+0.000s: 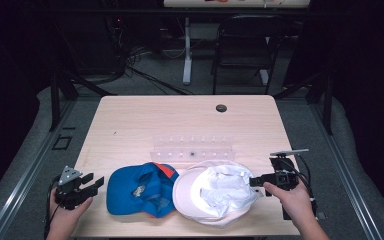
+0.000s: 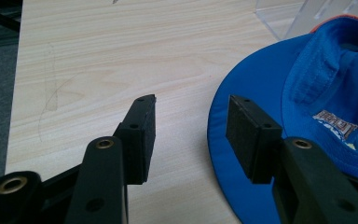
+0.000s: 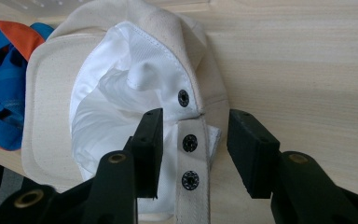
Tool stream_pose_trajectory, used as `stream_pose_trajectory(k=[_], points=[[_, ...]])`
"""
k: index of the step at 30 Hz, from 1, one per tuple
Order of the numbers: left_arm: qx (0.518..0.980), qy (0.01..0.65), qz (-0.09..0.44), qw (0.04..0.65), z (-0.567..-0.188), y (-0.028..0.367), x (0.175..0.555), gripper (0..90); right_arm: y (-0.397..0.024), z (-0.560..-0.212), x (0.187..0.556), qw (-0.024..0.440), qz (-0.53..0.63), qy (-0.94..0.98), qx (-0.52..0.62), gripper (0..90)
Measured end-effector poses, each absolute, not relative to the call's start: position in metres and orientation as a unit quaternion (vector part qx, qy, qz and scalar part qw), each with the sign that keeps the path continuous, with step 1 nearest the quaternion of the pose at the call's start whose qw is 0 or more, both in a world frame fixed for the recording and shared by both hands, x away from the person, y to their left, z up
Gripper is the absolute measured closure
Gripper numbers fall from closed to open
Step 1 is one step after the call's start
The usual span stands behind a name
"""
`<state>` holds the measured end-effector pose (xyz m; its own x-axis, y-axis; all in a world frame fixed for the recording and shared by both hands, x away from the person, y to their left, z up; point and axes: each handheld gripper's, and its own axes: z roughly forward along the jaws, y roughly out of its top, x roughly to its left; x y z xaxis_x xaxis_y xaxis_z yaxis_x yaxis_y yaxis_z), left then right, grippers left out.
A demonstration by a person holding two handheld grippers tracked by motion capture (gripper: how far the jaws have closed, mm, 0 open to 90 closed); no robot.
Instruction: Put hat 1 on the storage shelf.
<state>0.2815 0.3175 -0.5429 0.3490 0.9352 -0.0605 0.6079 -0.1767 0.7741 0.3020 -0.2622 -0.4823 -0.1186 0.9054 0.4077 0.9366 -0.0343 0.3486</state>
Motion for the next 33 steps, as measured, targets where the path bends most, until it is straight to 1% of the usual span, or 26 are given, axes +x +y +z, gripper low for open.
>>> stream_pose_trajectory(k=[4, 8, 14, 18, 22, 24, 27, 31, 32, 33], points=[[0.735, 0.525, 0.222, 0.368, -0.543, 0.318, 0.282, 52.8, -0.259, -0.487, 0.303, 0.035, -0.278, -0.692, -0.666, 55.6], [0.735, 0.524, 0.222, 0.369, -0.543, 0.318, 0.282, 52.8, -0.257, -0.495, 0.306, 0.057, -0.276, -0.692, -0.665, 55.4], [0.738, 0.520, 0.222, 0.369, -0.542, 0.318, 0.281, 52.9, -0.256, -0.502, 0.308, 0.072, -0.283, -0.684, -0.668, 55.3], [0.738, 0.519, 0.222, 0.369, -0.543, 0.317, 0.281, 52.9, -0.255, -0.503, 0.308, 0.077, -0.284, -0.682, -0.670, 55.3], [0.740, 0.516, 0.222, 0.370, -0.543, 0.317, 0.281, 52.8, -0.256, -0.498, 0.307, 0.097, -0.292, -0.681, -0.665, 55.7], [0.742, 0.516, 0.219, 0.367, -0.543, 0.316, 0.281, 52.8, -0.256, -0.494, 0.307, 0.103, -0.297, -0.680, -0.663, 57.1], [0.743, 0.516, 0.219, 0.365, -0.542, 0.316, 0.281, 52.9, -0.256, -0.487, 0.307, 0.110, -0.298, -0.683, -0.658, 61.7], [0.744, 0.517, 0.221, 0.362, -0.542, 0.317, 0.281, 53.0, -0.254, -0.481, 0.307, 0.117, -0.292, -0.689, -0.652, 70.7], [0.744, 0.516, 0.221, 0.362, -0.542, 0.317, 0.281, 53.0, -0.254, -0.480, 0.307, 0.115, -0.288, -0.691, -0.653, 75.3], [0.744, 0.516, 0.223, 0.362, -0.543, 0.317, 0.281, 53.2, -0.254, -0.480, 0.307, 0.110, -0.288, -0.690, -0.655, 76.6]])
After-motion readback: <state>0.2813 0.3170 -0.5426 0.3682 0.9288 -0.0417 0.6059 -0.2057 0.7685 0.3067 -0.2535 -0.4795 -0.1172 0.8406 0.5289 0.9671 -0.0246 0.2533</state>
